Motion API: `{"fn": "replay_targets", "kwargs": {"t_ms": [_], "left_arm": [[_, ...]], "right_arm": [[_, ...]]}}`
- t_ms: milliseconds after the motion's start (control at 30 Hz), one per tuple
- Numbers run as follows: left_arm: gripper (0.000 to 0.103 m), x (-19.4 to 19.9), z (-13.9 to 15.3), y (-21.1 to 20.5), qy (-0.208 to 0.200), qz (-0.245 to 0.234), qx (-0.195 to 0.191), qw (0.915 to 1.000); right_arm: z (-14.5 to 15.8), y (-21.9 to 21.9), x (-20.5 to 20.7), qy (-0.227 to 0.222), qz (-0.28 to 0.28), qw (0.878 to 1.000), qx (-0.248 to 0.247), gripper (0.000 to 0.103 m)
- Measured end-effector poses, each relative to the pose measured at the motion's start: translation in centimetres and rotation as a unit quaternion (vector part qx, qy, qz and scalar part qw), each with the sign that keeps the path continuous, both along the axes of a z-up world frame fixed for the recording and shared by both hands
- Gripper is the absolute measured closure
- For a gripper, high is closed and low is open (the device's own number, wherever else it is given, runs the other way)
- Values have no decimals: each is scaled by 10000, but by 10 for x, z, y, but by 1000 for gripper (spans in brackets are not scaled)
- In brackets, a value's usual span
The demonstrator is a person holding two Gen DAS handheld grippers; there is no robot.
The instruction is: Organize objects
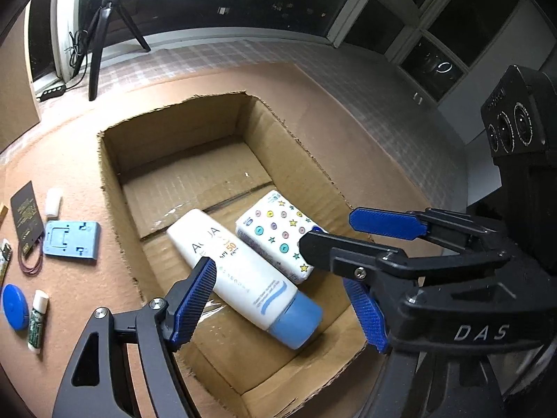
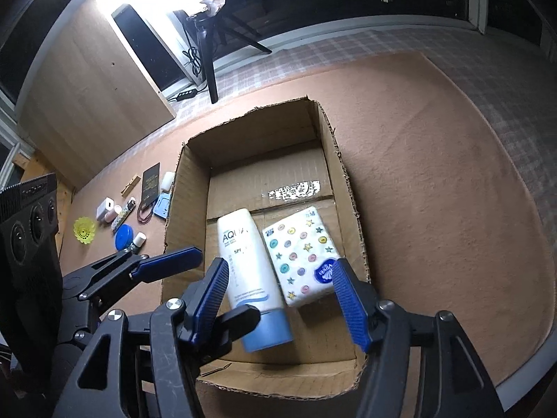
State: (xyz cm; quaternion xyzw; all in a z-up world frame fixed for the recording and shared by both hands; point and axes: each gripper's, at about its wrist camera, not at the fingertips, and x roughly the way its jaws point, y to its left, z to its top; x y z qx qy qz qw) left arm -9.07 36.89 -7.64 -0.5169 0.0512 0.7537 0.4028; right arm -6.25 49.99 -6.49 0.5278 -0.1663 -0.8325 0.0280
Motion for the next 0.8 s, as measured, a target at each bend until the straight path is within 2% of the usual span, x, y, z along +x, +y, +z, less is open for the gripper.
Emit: {"fn": "replay_targets", "kwargs": {"t_ms": [400, 800], "left_arm": [[25, -4, 9, -48, 160, 291, -120, 9994], [26, -33, 11, -129, 142, 993, -328, 9944]], "right_arm": [[9, -27, 2, 137, 49, 9999, 57, 45], [16, -73, 2, 295, 223, 9992, 132, 45]]}}
